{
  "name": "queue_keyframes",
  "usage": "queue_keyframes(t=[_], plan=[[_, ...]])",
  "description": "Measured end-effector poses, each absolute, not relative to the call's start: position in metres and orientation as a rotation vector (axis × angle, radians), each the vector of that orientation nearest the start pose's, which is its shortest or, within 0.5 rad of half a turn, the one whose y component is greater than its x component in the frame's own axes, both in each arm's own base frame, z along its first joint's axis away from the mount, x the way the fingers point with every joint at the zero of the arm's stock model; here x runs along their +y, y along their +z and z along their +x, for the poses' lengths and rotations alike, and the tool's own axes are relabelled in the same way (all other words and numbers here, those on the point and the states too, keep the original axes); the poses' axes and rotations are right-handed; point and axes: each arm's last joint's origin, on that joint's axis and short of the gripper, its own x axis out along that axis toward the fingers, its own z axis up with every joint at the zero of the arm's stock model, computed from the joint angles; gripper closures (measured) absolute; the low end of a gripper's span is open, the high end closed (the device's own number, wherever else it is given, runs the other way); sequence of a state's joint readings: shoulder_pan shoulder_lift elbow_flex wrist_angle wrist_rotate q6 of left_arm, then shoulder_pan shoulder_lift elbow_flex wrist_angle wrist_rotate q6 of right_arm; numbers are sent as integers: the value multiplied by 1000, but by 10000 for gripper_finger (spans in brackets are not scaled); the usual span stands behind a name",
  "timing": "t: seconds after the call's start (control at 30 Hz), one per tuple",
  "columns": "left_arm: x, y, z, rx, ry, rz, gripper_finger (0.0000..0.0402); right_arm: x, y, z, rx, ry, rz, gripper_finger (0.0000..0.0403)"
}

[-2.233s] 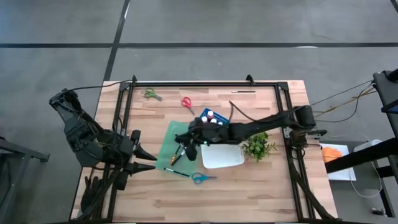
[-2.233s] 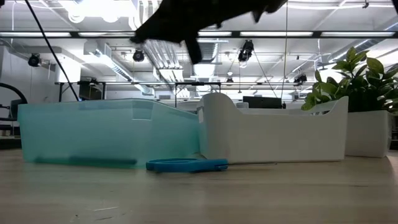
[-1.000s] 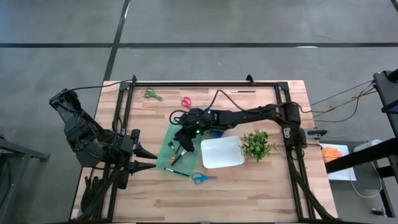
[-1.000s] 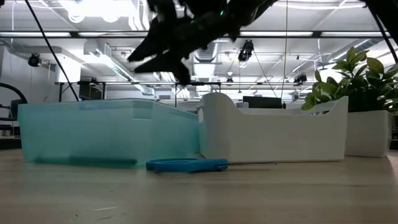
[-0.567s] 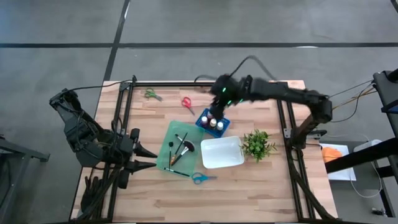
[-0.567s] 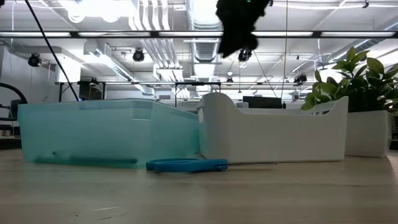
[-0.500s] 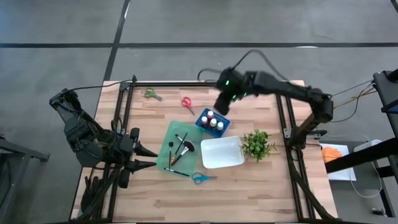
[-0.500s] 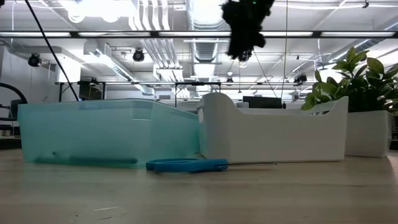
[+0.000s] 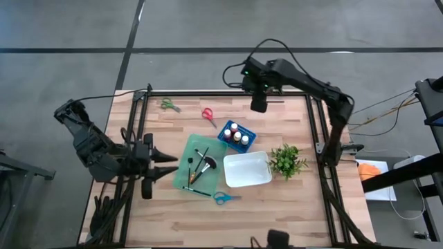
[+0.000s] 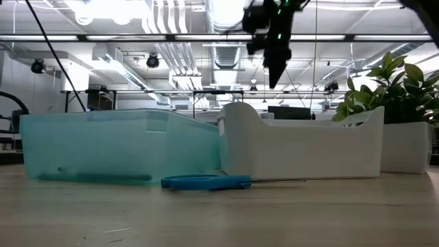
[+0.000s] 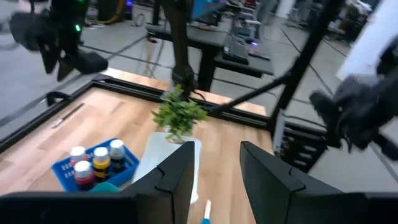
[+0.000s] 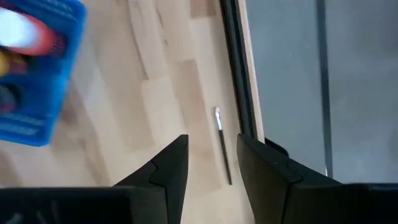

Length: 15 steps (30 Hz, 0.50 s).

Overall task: Pick & Place Paint Supplies
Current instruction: Put the white eyeshadow brush into the green bin

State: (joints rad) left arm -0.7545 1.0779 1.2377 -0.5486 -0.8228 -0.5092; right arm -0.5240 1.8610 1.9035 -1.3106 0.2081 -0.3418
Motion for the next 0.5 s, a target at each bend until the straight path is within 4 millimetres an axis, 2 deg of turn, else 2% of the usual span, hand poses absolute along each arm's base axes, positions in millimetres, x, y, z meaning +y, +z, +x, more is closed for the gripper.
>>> queue_keyframes(t=[0.13, 0.27, 0.5], plan=[[-121, 402, 171, 232, 177, -253, 264, -220, 305, 323, 1456, -370, -58, 266], [-116, 403, 175, 224, 205, -263, 264, -251, 274, 325, 1483, -310, 85, 266], [-109, 403, 175, 231, 225, -203, 264, -306, 244, 296, 1420, -304, 403, 266]])
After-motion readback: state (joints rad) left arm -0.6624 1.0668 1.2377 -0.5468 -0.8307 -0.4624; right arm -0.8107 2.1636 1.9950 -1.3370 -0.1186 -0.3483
